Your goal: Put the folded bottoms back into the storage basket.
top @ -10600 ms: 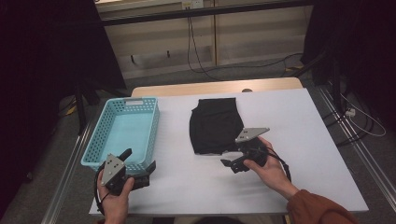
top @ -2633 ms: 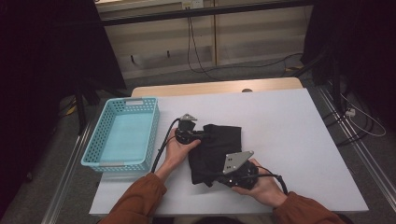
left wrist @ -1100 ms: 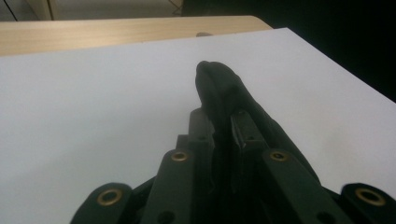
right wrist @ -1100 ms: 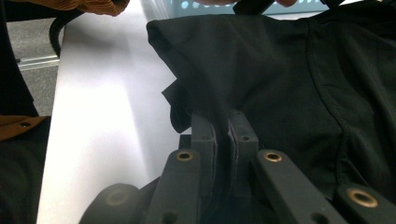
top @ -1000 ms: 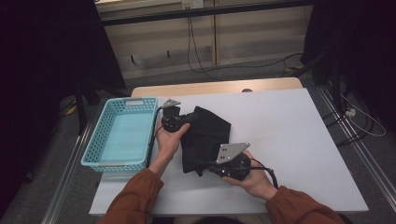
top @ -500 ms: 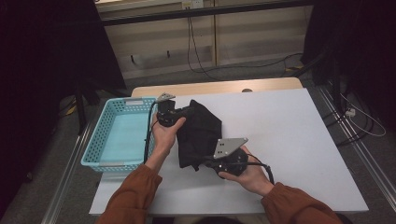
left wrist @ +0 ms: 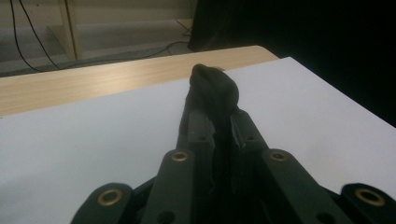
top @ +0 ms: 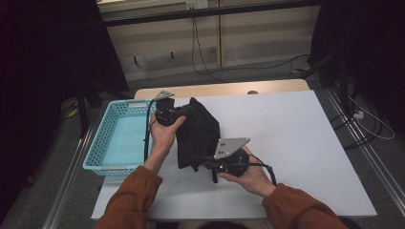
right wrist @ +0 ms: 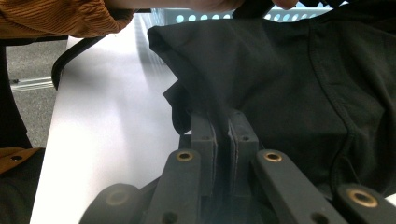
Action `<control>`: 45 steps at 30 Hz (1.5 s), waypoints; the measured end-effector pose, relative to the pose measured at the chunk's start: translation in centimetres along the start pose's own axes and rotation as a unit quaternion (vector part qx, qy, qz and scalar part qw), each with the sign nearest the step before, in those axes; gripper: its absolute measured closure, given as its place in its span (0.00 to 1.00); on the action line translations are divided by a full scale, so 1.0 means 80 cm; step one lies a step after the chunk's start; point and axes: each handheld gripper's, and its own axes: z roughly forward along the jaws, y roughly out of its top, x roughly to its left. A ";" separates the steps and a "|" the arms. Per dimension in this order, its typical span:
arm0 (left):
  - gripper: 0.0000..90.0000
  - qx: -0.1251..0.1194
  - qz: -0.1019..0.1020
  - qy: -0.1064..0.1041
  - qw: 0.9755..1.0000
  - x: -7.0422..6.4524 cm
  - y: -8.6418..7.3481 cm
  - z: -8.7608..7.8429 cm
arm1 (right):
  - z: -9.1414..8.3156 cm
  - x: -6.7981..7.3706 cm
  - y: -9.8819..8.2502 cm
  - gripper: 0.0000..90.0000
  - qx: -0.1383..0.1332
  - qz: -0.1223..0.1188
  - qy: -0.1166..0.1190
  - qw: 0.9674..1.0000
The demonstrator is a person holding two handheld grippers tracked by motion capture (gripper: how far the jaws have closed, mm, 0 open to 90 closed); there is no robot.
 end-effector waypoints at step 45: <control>0.90 -0.035 0.006 0.046 0.998 0.038 0.032 -0.066 | 0.034 0.002 0.058 0.94 -0.046 -0.018 0.019 0.999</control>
